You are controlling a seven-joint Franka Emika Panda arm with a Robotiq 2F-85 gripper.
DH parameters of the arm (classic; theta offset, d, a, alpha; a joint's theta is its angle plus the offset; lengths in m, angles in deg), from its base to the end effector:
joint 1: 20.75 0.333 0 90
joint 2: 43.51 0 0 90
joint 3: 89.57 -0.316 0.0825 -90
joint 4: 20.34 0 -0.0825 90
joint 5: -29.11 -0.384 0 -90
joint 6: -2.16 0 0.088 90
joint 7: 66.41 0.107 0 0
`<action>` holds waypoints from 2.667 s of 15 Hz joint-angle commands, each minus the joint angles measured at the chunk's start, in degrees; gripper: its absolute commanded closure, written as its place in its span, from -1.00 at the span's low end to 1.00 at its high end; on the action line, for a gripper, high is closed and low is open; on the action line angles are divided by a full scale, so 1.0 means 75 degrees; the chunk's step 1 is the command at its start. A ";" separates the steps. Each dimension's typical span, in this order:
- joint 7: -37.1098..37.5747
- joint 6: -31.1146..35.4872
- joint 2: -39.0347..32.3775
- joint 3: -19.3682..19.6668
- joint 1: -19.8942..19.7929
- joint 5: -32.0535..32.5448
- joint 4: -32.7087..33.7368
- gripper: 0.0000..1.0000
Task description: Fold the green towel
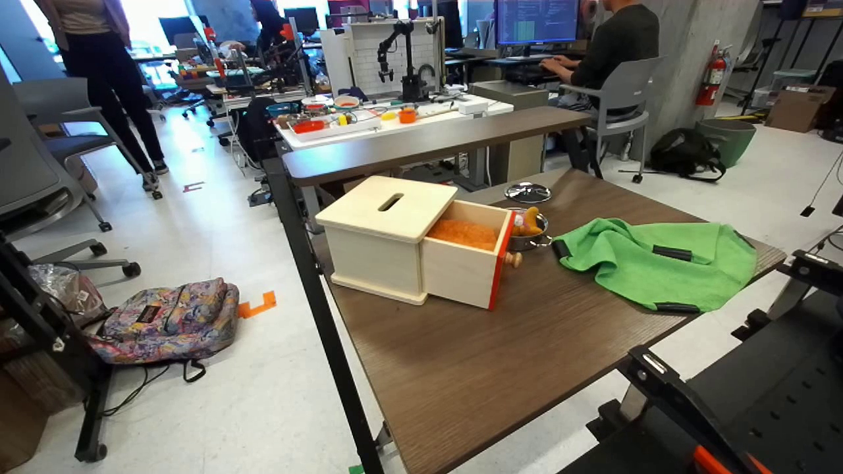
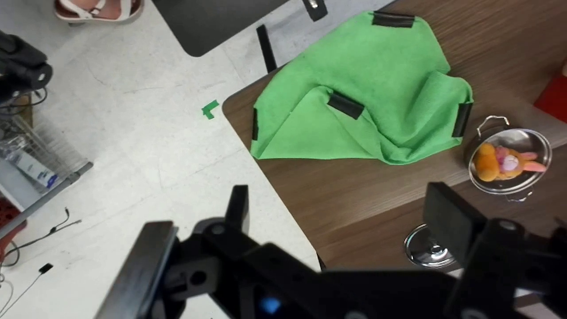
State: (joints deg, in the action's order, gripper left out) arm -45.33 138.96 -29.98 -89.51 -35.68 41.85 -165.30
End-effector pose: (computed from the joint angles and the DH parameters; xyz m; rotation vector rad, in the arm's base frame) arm 0.4308 -0.1174 0.3692 2.9002 -0.7009 0.1520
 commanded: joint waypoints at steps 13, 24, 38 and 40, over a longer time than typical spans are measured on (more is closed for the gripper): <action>0.0084 0.1845 -0.4641 0.1470 0.0645 -0.0960 0.2283 -1.00; 0.0440 0.2568 -0.7101 0.3051 0.1540 -0.0372 0.3272 -1.00; 0.0931 0.3347 -0.8302 0.3627 0.2333 -0.0794 0.3806 -0.50; 0.1025 0.3657 -0.8368 0.3611 0.2347 -0.0997 0.3829 -0.31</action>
State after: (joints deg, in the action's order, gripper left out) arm -39.00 162.60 -90.64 -62.87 -18.87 36.95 -137.68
